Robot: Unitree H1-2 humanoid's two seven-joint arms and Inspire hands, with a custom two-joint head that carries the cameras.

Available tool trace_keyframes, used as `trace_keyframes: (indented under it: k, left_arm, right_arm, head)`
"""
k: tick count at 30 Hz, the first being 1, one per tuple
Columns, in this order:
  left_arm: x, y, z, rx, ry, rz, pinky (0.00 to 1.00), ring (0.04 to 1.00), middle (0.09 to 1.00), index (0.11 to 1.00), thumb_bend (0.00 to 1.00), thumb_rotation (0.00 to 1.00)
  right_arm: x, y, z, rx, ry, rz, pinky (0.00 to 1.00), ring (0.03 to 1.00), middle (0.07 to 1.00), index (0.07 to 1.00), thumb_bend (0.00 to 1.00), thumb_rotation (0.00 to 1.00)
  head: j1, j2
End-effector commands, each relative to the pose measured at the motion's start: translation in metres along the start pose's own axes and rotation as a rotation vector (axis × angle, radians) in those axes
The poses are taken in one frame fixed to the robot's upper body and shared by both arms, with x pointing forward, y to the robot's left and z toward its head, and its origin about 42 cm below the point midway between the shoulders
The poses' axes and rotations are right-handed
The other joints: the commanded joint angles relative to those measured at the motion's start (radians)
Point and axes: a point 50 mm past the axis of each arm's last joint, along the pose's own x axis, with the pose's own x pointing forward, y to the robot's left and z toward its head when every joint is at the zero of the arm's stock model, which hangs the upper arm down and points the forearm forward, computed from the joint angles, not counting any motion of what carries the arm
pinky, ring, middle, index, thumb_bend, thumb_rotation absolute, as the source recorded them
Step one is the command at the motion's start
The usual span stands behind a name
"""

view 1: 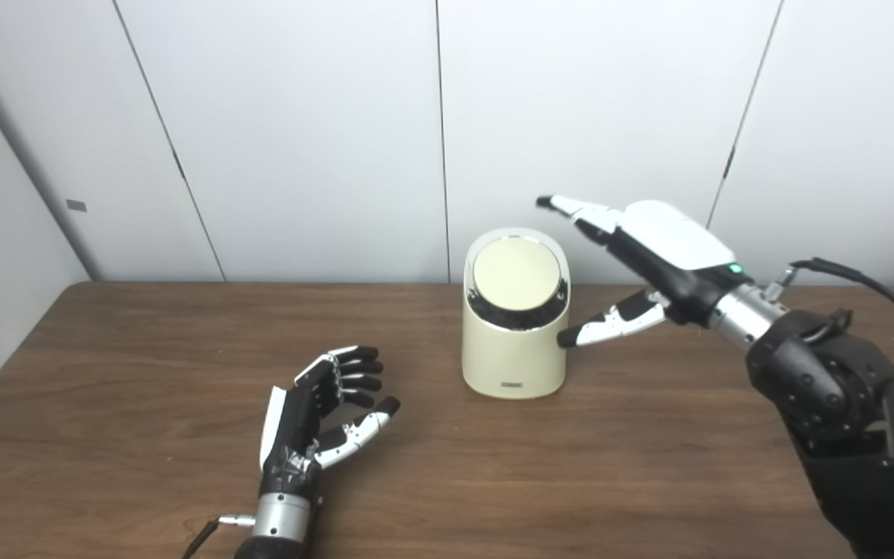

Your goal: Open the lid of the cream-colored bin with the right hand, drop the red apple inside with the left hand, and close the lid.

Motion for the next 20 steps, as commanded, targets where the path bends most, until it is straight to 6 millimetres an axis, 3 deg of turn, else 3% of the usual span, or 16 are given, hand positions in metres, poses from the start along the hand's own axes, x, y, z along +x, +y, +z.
trace_keyframes:
  k: [1, 3, 6, 9, 15, 20]
  left_arm:
    - [-0.008, 0.001, -0.007, -0.005, 0.009, -0.002, 0.54, 0.608, 0.655, 0.688, 0.58, 0.0]
    - [-0.008, 0.0, -0.007, -0.008, 0.011, -0.002, 0.55, 0.609, 0.653, 0.688, 0.58, 0.0]
    - [-0.008, 0.001, -0.007, -0.012, 0.011, -0.006, 0.56, 0.611, 0.652, 0.688, 0.58, 0.0]
    - [-0.008, 0.002, -0.007, -0.015, 0.016, -0.003, 0.55, 0.606, 0.649, 0.686, 0.59, 0.0]
    - [-0.006, 0.006, -0.008, -0.014, 0.008, -0.002, 0.54, 0.606, 0.653, 0.686, 0.58, 0.0]
    - [-0.006, 0.008, -0.008, -0.011, 0.003, -0.002, 0.52, 0.599, 0.654, 0.687, 0.57, 0.0]
  right_arm:
    - [-0.013, -0.004, -0.008, 0.1, 0.039, -0.062, 0.74, 0.914, 0.965, 0.999, 0.73, 0.26]
    - [-0.024, 0.005, -0.019, 0.153, 0.088, -0.055, 0.76, 0.936, 0.989, 1.0, 0.76, 0.25]
    - [-0.044, 0.022, -0.034, 0.204, 0.148, -0.057, 0.74, 0.921, 0.976, 1.0, 0.79, 0.32]
    - [-0.064, 0.047, -0.048, 0.323, 0.206, -0.089, 0.8, 0.923, 0.963, 1.0, 0.82, 0.29]
    - [-0.086, 0.083, -0.052, 0.462, 0.197, -0.16, 0.79, 0.899, 0.941, 0.982, 0.8, 0.22]
    - [-0.091, 0.096, -0.051, 0.517, 0.169, -0.213, 0.73, 0.866, 0.914, 0.948, 0.76, 0.16]
  head:
    - [0.001, 0.0]
    - [0.002, -0.004]
    - [-0.003, -0.005]
    - [-0.009, -0.011]
    - [-0.028, -0.017]
    - [-0.034, -0.018]
